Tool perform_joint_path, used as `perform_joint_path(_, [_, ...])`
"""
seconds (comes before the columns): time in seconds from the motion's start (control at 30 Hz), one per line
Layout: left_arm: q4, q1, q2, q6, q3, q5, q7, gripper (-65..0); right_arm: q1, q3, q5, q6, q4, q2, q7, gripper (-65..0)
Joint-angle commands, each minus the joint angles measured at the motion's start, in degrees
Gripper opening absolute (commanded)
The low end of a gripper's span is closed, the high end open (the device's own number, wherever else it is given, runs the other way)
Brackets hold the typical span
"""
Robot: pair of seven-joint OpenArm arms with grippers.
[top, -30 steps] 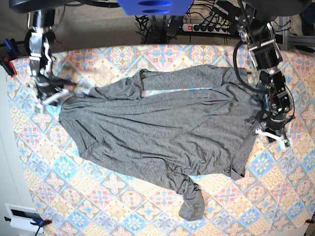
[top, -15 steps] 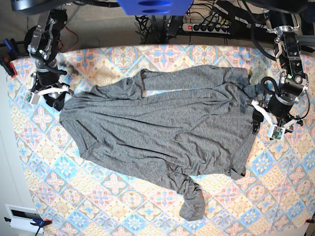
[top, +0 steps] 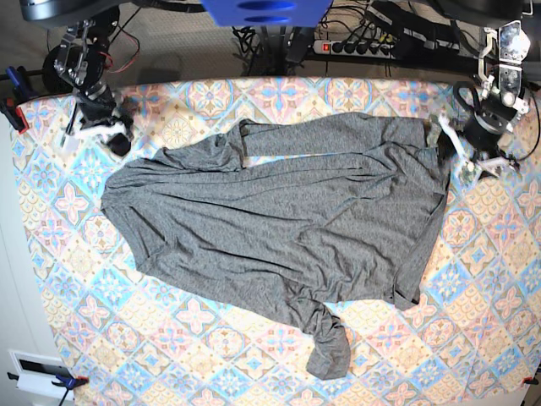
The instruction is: Layout the t-shirt on the table in an organized manner, then fold the t-shirt properly
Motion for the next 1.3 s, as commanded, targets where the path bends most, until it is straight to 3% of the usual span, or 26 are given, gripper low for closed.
perform_joint_path(0.0, [0.87, -0.25, -1.58, 0.76, 0.40, 2.75, -2.90, -31.0, 0.24, 1.60, 0.52, 0.55, 0.20, 1.21, 0.72, -44.5])
perform_joint_path(0.17, [0.87, 0.28, -1.49, 0.76, 4.53, 20.59, -3.96, -30.9, 0.24, 2.74, 4.47, 2.40, -3.84, 0.51, -2.88, -44.5])
perform_joint_path(0.27, [0.87, 0.28, -1.40, 0.85, 7.26, 26.31, -3.96, -30.7, 1.73, 2.65, 10.27, 2.40, -7.10, 0.59, -4.82, -44.5])
perform_joint_path(0.43, [0.87, -0.16, -0.70, 0.85, 9.54, 26.83, -3.78, -30.7, 10.87, 2.65, 14.41, 2.22, -12.81, 0.59, -9.83, -44.5])
perform_joint_path(0.67, [0.87, -0.34, 0.18, 0.85, 9.81, 27.10, -3.87, -30.7, 16.32, 2.57, 14.41, 2.14, -17.12, 0.59, -10.44, -44.5])
perform_joint_path(1.13, [0.87, -0.25, 0.18, 0.94, 9.63, 27.19, -3.52, -30.7, 15.36, 2.83, 14.41, 2.14, -19.67, 0.86, -10.18, -44.5])
perform_joint_path(1.27, [0.44, -0.34, 0.18, 0.94, 9.63, 27.19, -3.52, -30.7, 14.13, 6.35, 14.32, 2.05, -19.67, 0.86, -10.36, -44.5])
